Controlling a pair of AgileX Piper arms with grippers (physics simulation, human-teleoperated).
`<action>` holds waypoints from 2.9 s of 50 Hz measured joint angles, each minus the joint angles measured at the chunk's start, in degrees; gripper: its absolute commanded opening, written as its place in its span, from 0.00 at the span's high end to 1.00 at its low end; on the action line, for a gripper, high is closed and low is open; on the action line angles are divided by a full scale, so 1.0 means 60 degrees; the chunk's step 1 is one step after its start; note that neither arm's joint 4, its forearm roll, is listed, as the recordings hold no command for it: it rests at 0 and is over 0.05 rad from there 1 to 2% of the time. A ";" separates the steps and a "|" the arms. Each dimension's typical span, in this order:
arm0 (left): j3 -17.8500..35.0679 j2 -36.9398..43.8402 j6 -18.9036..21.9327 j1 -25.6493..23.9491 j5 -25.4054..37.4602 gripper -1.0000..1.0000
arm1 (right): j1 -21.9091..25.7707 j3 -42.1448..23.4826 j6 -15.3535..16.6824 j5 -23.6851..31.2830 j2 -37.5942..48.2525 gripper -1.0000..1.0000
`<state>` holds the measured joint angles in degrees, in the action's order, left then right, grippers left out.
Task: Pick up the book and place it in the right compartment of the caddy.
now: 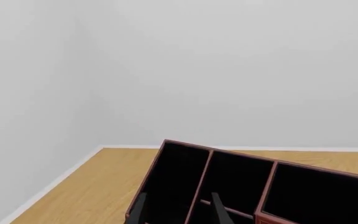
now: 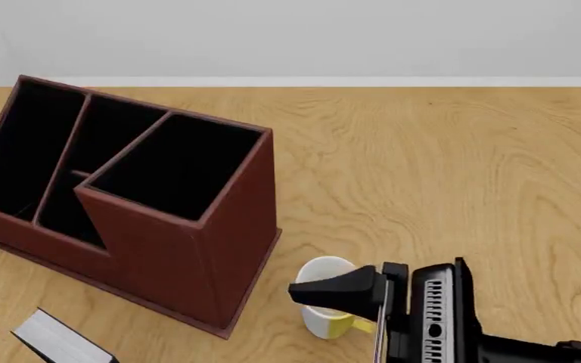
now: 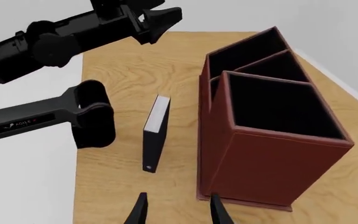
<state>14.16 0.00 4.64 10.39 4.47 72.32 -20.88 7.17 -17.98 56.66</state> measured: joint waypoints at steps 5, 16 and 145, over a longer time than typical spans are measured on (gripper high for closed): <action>0.0010 0.0000 0.0031 -0.0008 0.0007 0.00 | 0.0312 -0.0166 -0.0155 -0.0577 0.0796 0.00; 0.0022 0.0000 0.0078 0.0003 0.0003 0.00 | 0.0794 -0.0487 -0.0473 -0.1475 0.2130 0.00; -0.0441 0.0000 0.0050 0.0969 -0.0414 0.00 | 0.1039 -0.3134 -0.1454 -0.3648 0.7399 0.00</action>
<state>11.51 0.00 4.94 16.20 1.98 78.55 -39.69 -1.55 -39.87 101.05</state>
